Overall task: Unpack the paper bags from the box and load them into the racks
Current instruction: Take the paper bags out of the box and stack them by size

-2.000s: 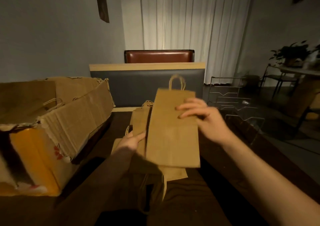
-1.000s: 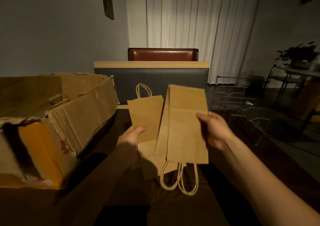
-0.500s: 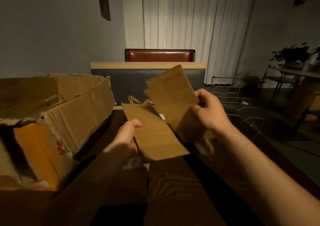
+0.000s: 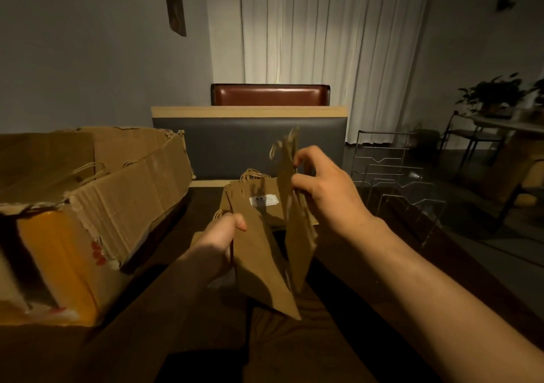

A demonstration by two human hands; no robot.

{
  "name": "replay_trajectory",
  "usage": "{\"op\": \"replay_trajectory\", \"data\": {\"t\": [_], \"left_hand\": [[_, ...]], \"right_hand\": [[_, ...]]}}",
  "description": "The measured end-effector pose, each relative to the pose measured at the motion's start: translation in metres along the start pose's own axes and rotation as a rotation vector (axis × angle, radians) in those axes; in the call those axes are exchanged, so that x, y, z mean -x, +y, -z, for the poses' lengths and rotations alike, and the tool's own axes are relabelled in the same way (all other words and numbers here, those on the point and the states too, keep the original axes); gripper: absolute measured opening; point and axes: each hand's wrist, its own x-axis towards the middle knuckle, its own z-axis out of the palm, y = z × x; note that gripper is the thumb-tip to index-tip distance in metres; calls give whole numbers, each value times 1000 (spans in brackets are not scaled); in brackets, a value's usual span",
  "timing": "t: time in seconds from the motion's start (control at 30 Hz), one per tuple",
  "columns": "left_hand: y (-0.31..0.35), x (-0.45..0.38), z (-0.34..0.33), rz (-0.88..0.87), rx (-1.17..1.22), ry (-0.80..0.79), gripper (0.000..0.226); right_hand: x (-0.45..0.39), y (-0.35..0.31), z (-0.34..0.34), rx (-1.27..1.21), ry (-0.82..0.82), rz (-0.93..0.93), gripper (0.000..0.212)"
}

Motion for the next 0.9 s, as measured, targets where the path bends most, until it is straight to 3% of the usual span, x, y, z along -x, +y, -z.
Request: {"op": "replay_trajectory", "data": {"t": [0.1, 0.17, 0.27, 0.33, 0.4, 0.47, 0.53, 0.6, 0.7, 0.77, 0.9], "left_hand": [[-3, 0, -13, -98, 345, -203, 26], [-13, 1, -23, -159, 432, -268, 26], [-34, -10, -30, -264, 301, -230, 25], [-46, -16, -31, -248, 266, -216, 51], [-54, -20, -32, -133, 413, -285, 78], [-54, -22, -33, -68, 516, -358, 79], [-51, -30, -33, -134, 512, -321, 71], [-42, -34, -30, -252, 439, -227, 59], [-31, -33, -28, -452, 188, -130, 54], [-27, -29, -36, -580, 42, -58, 54], [-39, -26, -58, -736, -109, 11, 53]], "right_hand": [[14, 0, -27, -378, -64, -196, 13], [27, 10, -44, -540, -14, -201, 10], [42, 25, -52, -377, 125, -58, 12], [47, 35, -52, -187, 237, 90, 19], [56, 41, -55, -115, 201, 285, 31], [65, 42, -52, -272, 103, 222, 40], [67, 48, -40, -307, 56, 79, 62], [70, 59, -26, -394, -46, -73, 66], [72, 65, -1, -843, -179, -333, 51], [71, 66, 2, -989, -176, -405, 43], [73, 67, -20, -648, 126, -363, 48]]}}
